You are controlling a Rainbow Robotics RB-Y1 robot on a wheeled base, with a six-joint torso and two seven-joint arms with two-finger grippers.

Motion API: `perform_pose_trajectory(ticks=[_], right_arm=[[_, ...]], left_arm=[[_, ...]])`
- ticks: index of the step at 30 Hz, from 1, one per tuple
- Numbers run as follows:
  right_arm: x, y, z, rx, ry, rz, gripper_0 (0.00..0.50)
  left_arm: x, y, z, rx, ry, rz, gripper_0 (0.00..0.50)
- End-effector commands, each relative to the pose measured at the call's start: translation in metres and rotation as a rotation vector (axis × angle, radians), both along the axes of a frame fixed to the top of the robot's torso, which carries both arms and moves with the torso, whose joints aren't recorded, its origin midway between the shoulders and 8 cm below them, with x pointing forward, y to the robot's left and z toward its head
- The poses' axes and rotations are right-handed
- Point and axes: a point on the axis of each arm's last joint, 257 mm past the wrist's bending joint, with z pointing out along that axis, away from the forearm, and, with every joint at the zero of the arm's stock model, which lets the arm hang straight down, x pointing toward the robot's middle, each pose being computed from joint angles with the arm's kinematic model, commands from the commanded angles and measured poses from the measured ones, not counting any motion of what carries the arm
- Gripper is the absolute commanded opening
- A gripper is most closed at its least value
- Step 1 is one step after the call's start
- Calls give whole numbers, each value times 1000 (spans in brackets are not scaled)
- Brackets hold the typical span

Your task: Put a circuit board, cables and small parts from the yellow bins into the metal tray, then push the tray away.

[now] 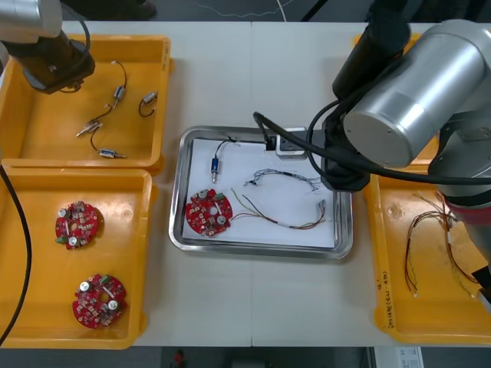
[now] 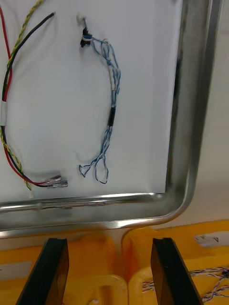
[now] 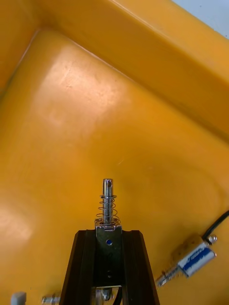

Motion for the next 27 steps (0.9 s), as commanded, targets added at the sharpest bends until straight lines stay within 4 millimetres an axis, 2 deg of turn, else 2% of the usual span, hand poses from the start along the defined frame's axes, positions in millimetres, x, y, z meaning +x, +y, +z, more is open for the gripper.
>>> perform_pose_trajectory(ticks=[1, 9, 15, 18, 21, 27], right_arm=[[-1, -10, 32, 122, -57, -57, 500], [-2, -33, 48, 347, -23, -254, 500], [-4, -72, 49, 452, -26, -457, 500], [-7, -98, 46, 483, -43, -577, 500], [-9, -111, 45, 508, -51, -645, 500], [-16, -147, 43, 599, -62, -830, 500]], left_arm=[[-13, 16, 44, 17, -2, -8, 0], [-42, -16, 58, 32, 27, -66, 0], [-67, -62, 62, 28, 56, -146, 0], [-79, -98, 65, 4, 51, -185, 0], [-86, -127, 67, -10, 44, -214, 0], [-102, -204, 63, -31, 21, -289, 0]])
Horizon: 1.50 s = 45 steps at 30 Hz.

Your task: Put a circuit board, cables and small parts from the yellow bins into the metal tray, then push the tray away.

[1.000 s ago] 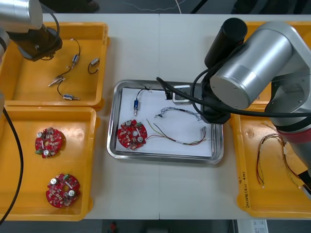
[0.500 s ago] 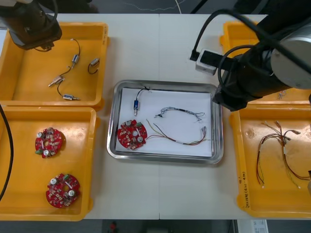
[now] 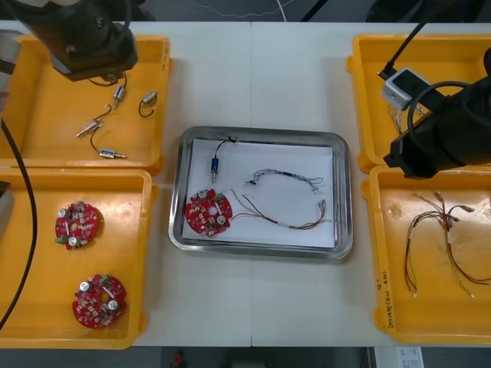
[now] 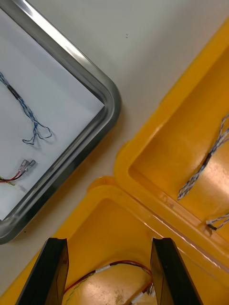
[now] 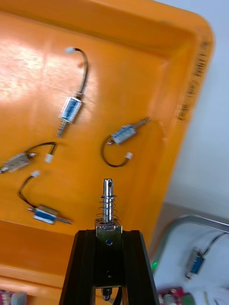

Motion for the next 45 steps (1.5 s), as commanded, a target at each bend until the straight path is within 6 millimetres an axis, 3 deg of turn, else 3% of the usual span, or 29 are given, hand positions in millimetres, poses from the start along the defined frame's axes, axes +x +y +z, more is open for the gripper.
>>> perform_pose_trajectory(ticks=[1, 12, 17, 21, 37, 45], right_arm=[[-6, -41, 11, 69, -30, -188, 500], [-27, -111, 1, 138, -17, -395, 500], [-41, -135, -9, 144, 2, -457, 500], [-49, -142, -16, 152, 22, -476, 500], [-68, -153, -47, 178, 106, -534, 500], [-70, -154, -51, 187, 120, -549, 500]], left_arm=[[-14, -64, -3, -95, -22, 30, 0], [-40, -162, -31, -110, -12, -104, 0], [-47, -189, -47, -94, -7, -162, 0], [-52, -204, -62, -74, 10, -198, 0], [-37, -195, -137, 1, 88, -186, 1], [-42, -197, -156, -1, 95, -198, 1]])
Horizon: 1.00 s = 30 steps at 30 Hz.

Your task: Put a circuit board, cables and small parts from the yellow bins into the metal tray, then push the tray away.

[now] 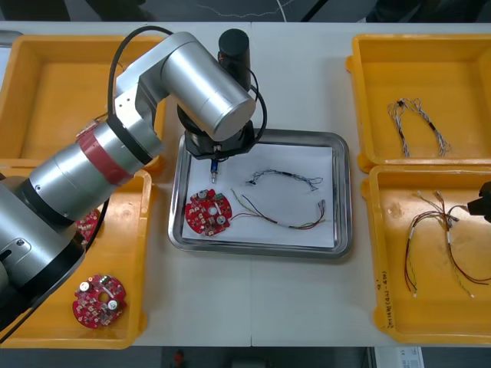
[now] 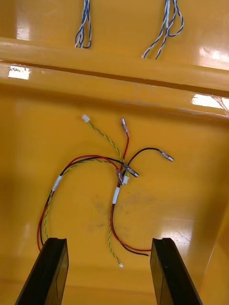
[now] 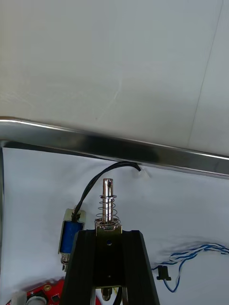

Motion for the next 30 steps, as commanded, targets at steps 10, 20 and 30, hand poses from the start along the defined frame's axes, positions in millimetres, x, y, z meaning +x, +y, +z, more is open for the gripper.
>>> perform_pose_trajectory(ticks=[10, 20, 30], right_arm=[[-8, -18, 3, 8, 4, -67, 500], [-8, -16, 4, 14, 3, -60, 500], [-6, -7, 7, 31, -2, -32, 500]], left_arm=[[-13, -20, -15, 2, 16, -62, 477], [-14, -24, -9, -19, 4, -50, 500], [-20, -1, 23, -5, -11, -14, 500]])
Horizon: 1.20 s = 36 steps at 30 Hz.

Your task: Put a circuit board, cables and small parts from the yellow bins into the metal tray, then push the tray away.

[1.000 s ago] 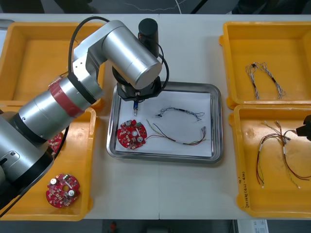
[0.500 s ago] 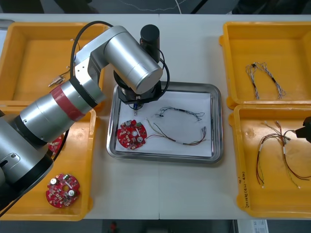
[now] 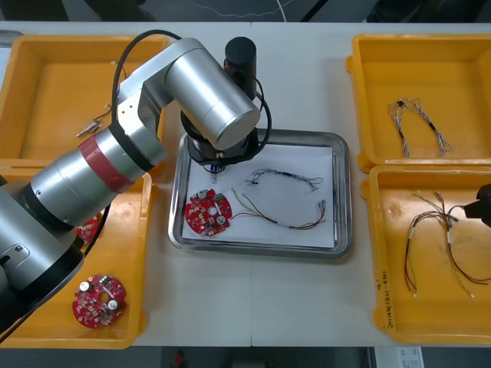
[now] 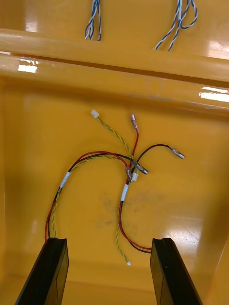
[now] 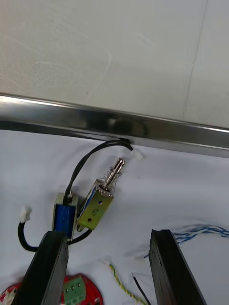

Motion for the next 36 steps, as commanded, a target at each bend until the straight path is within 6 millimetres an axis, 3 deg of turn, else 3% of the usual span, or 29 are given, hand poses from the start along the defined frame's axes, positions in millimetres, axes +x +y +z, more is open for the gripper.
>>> perform_pose_trajectory(ticks=[1, 6, 10, 12, 17, 26, 36], right_arm=[[-2, -12, 11, 5, -15, -42, 500], [3, 0, 16, 16, -25, -7, 500], [6, 8, 18, 13, -24, 23, 500], [11, 20, 22, 13, -27, 60, 500], [15, 42, 29, 16, -22, 136, 500], [19, 106, 36, -13, 14, 358, 500], [10, 185, 24, -130, 75, 646, 500]], left_arm=[[-8, 8, 29, -29, -15, 26, 500], [-15, 34, 60, -34, -20, 62, 500], [-21, 53, 70, -46, -16, 78, 500], [-30, 79, 78, -53, -12, 86, 500], [-44, 119, 83, -68, -9, 102, 500], [-73, 214, 78, -41, 22, 141, 500], [-101, 295, 73, 0, 64, 155, 500]])
